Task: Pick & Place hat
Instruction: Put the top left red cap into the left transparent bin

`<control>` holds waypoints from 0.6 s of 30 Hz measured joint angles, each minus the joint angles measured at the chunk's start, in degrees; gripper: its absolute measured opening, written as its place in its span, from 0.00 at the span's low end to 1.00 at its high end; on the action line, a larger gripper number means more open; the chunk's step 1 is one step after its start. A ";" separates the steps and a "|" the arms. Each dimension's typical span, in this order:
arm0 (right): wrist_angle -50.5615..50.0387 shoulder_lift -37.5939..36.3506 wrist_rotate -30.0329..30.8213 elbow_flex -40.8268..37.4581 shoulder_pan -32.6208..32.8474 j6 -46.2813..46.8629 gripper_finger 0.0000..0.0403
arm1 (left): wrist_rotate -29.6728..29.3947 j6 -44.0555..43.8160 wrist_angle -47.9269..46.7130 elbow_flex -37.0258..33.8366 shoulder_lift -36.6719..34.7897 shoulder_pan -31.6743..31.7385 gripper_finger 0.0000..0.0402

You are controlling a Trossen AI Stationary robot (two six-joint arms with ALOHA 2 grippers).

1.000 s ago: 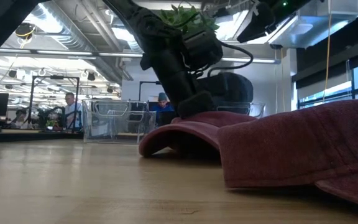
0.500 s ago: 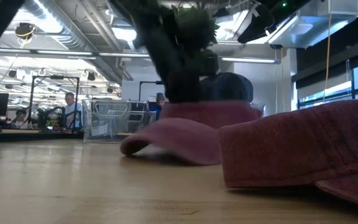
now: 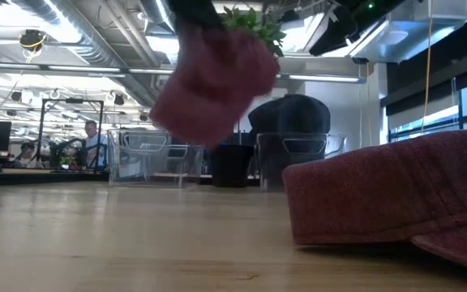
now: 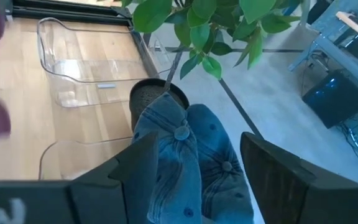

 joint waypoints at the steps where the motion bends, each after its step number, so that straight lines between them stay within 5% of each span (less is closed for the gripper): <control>1: 0.29 0.00 0.00 0.00 0.00 -0.08 0.56 | -1.97 -0.08 0.06 0.03 -2.00 0.20 0.01; 10: 1.78 0.00 0.00 0.00 0.00 -0.06 0.56 | -21.93 9.75 -1.03 0.08 -12.79 3.20 0.01; 18: 1.67 0.00 0.00 0.00 0.00 0.00 0.56 | -18.88 12.05 -3.95 -3.57 -14.80 12.54 0.01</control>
